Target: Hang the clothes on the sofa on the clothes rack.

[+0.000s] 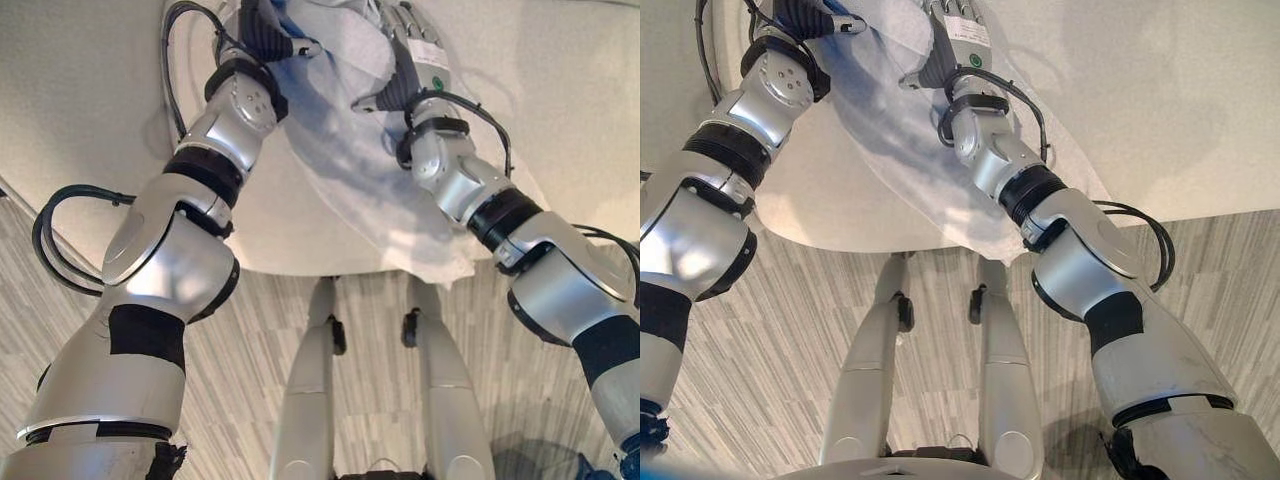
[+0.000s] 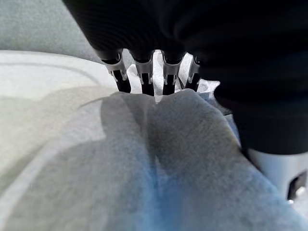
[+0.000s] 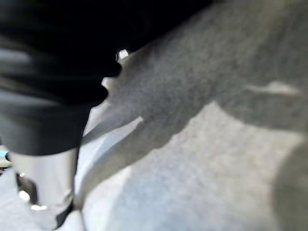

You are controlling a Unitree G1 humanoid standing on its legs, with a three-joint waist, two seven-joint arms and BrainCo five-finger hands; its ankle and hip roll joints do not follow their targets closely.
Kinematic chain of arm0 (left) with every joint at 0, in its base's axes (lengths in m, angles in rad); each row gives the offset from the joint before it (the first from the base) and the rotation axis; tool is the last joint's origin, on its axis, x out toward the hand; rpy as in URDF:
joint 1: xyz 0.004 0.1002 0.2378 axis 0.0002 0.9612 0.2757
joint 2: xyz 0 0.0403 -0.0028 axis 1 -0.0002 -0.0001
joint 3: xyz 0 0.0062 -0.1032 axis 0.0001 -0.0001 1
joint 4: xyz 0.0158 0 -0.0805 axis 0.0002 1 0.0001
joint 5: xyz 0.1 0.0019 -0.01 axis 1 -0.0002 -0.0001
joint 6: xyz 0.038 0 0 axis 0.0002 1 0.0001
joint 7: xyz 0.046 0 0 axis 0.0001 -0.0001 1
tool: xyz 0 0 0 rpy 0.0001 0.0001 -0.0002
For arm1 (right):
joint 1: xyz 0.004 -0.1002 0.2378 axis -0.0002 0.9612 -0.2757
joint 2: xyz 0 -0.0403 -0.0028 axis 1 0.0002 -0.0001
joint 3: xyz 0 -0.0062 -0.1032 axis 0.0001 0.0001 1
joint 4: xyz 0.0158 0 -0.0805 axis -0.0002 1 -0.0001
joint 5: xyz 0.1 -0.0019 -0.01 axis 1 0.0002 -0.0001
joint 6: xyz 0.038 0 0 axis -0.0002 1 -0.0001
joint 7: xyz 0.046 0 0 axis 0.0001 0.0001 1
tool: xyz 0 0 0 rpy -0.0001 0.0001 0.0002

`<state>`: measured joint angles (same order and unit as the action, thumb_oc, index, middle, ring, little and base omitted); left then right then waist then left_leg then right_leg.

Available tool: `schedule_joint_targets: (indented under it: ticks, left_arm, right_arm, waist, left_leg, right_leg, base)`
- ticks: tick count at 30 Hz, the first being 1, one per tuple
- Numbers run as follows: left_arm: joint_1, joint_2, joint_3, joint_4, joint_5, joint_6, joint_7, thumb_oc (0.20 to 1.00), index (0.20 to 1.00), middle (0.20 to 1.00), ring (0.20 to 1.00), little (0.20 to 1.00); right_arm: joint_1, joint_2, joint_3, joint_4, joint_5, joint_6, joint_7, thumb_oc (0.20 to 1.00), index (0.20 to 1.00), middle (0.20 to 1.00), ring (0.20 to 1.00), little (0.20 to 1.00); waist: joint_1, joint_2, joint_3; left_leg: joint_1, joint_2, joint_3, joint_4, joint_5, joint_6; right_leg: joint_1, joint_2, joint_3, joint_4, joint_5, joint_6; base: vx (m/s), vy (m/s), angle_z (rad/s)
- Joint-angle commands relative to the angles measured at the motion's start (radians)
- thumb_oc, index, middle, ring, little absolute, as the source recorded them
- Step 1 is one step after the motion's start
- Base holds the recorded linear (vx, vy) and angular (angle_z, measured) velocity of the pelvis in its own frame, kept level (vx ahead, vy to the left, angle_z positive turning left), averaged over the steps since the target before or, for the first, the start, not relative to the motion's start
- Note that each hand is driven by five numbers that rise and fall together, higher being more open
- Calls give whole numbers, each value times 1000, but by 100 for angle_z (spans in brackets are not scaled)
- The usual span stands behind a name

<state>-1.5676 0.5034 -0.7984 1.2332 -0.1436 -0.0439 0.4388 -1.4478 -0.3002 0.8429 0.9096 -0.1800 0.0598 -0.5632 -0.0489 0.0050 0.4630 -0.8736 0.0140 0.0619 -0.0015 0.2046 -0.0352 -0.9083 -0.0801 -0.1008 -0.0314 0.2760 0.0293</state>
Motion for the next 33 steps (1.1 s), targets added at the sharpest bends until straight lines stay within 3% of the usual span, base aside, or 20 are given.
schedule_joint_targets:
  ticks: [1, 12, 13, 14, 15, 16, 33]
  left_arm:
    - [-49, 40, 1, 87, 26, -13, 45, 1000, 1000, 1000, 1000, 1000]
    - [-31, 62, 4, 88, 36, -11, 67, 1000, 1000, 1000, 1000, 1000]
    - [-29, 66, 8, 85, 32, -10, 76, 1000, 1000, 1000, 1000, 1000]
    - [-25, 67, 9, 84, 33, -10, 77, 1000, 1000, 1000, 1000, 1000]
    - [-23, 65, 9, 83, 34, -9, 78, 391, 391, 391, 391, 391]
    - [-20, 63, 12, 79, 34, -9, 80, 200, 200, 200, 200, 200]
    - [7, 74, 49, 39, 4, -20, 100, 200, 200, 200, 200, 200]
  right_arm:
    - [15, 58, -34, 1, -27, -31, -34, 1000, 1000, 1000, 1000, 1000]
    - [-23, -22, -101, -108, -18, -28, -100, 1000, 1000, 1000, 1000, 1000]
    - [-28, -29, -108, -131, -22, -26, -111, 504, 504, 504, 504, 504]
    - [-28, -34, -112, -145, -27, -25, -112, 200, 200, 200, 200, 200]
    - [-25, -37, -115, -155, -28, -25, -114, 200, 200, 200, 200, 200]
    - [-23, -41, -120, -167, -30, -24, -116, 200, 200, 200, 200, 200]
    - [8, -55, -161, -272, -34, -38, -123, 200, 200, 200, 200, 200]
  waist:
    - [11, -64, -23]
    - [8, -80, -26]
    - [7, -84, -26]
    - [7, -86, -27]
    - [6, -88, -27]
    - [6, -89, -27]
    - [22, -80, -36]
  left_leg:
    - [56, -34, -123, 7, -61, 5]
    - [30, -36, -130, 13, -65, 5]
    - [23, -35, -131, 20, -68, 5]
    - [20, -35, -132, 22, -70, 5]
    - [18, -35, -133, 23, -70, 6]
    - [16, -36, -134, 24, -71, 7]
    - [11, -45, -139, 27, -75, 8]
  right_leg:
    - [84, -73, 84, -56, -2, 154]
    - [61, -73, 78, -56, 7, 158]
    - [57, -73, 78, -56, 8, 158]
    - [55, -73, 78, -56, 8, 158]
    - [55, -73, 77, -56, 8, 158]
    - [53, -73, 76, -56, 8, 158]
    - [53, -84, 65, -56, 15, 158]
  base:
    - [0, 0, 0]
    - [0, 0, 0]
    - [0, 0, 0]
    - [0, 0, 0]
    - [0, 0, 0]
    - [0, 0, 0]
    - [-4, -3, 1]
